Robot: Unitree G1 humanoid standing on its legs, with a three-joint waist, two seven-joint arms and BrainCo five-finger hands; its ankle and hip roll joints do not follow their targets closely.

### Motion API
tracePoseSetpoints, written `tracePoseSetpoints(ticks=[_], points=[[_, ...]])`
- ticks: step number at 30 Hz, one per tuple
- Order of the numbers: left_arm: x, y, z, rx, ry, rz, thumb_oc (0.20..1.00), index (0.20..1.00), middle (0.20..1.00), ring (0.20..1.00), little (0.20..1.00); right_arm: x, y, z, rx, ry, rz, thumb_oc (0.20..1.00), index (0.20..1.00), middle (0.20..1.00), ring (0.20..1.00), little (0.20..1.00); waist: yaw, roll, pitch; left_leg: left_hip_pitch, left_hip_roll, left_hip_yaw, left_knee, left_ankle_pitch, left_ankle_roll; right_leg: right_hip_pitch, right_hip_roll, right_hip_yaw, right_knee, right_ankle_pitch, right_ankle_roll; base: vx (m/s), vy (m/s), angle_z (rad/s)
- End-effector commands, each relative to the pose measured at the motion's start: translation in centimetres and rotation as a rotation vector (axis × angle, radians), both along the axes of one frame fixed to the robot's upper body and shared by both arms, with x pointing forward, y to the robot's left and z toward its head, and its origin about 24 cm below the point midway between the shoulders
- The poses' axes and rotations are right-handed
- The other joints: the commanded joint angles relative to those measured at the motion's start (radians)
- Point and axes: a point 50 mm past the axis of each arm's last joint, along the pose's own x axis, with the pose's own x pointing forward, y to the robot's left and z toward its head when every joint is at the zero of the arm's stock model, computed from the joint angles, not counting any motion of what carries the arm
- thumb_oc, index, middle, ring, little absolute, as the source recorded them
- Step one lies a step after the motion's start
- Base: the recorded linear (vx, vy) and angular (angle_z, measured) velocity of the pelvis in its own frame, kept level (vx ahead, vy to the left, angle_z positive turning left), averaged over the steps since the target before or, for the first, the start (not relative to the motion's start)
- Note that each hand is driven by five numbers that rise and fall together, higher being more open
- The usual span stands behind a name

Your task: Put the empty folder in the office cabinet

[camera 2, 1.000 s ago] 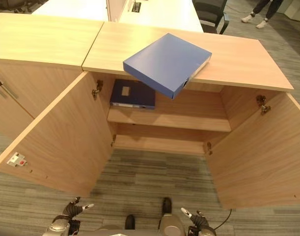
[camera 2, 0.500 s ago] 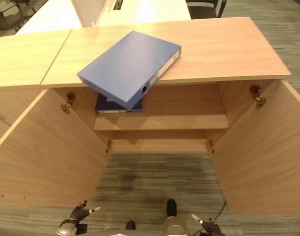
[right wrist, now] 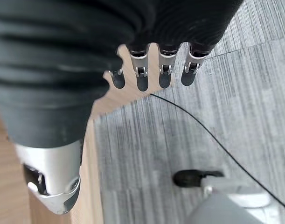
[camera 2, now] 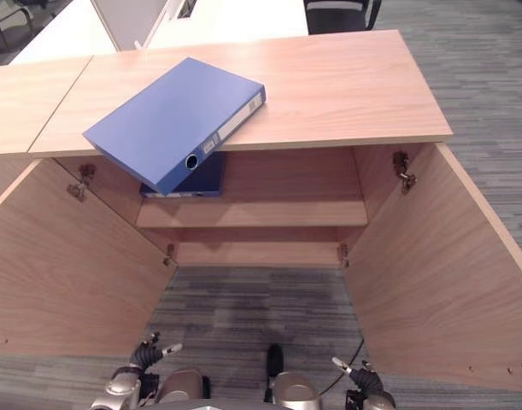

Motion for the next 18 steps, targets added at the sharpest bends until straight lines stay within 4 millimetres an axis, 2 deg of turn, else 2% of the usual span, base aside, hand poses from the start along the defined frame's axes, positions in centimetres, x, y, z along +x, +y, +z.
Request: tracePoseSetpoints(ticks=[1, 2, 3, 5, 9, 18], points=[[0.9, 0.4, 0.6, 0.032, -0.044, -0.029, 1.000, 1.000, 1.000, 1.000, 1.000, 0.0, -0.9, 0.3, -0.030, -0.004, -0.002, 1.000, 1.000, 1.000, 1.000, 1.000, 0.021, 0.007, 0.015, -0.022, -0.038, -0.003, 0.053, -0.008, 0.055, 0.062, -0.098, 0.062, 0.070, -0.114, 0.154, 0.14, 0.047, -0.05], [0.4, 0.7, 0.4, 0.035, -0.025, -0.028, 1.000, 1.000, 1.000, 1.000, 1.000, -0.1, -0.6, 0.2, -0.021, 0.001, 0.003, 1.000, 1.000, 1.000, 1.000, 1.000, 0.036, 0.009, 0.009, -0.005, -0.060, -0.031, -0.009, -0.022, 0.059, 0.071, -0.082, 0.086, 0.082, -0.129, 0.156, 0.12, 0.059, -0.11], [0.2, 0.7, 0.3, 0.037, -0.019, -0.033, 1.000, 1.000, 1.000, 1.000, 1.000, -0.4, -0.5, 0.1, -0.017, 0.007, 0.004, 1.000, 1.000, 1.000, 1.000, 1.000, 0.037, 0.008, 0.005, 0.003, -0.061, -0.036, -0.014, -0.023, 0.060, 0.074, -0.081, 0.090, 0.085, -0.130, 0.155, 0.18, 0.098, -0.38], [-0.5, 0.8, 0.0, 0.044, 0.017, -0.051, 1.000, 1.000, 1.000, 1.000, 1.000, -0.8, -0.2, -0.1, -0.007, 0.026, 0.001, 1.000, 1.000, 1.000, 1.000, 1.000, 0.034, 0.013, -0.018, 0.076, -0.067, -0.034, -0.093, -0.045, 0.085, 0.086, -0.081, 0.100, 0.087, -0.129, 0.163, 0.15, 0.143, -0.49], [-0.9, 1.0, -0.1, 0.051, 0.029, -0.065, 1.000, 1.000, 1.000, 1.000, 1.000, -0.9, 0.2, -0.3, 0.006, 0.035, 0.007, 1.000, 1.000, 1.000, 1.000, 1.000, 0.032, 0.022, -0.038, 0.131, -0.076, -0.021, -0.180, -0.042, 0.113, 0.073, -0.085, 0.113, 0.105, -0.124, 0.179, 0.06, 0.130, 0.01], [-0.9, 1.2, 0.1, 0.049, 0.017, -0.060, 1.000, 1.000, 1.000, 1.000, 1.000, -1.1, 1.4, -0.7, 0.035, 0.054, 0.034, 1.000, 1.000, 1.000, 1.000, 1.000, 0.038, 0.026, -0.062, 0.182, -0.101, 0.005, -0.258, -0.047, 0.154, 0.057, -0.109, 0.133, 0.124, -0.114, 0.219, 0.03, 0.119, -0.06]])
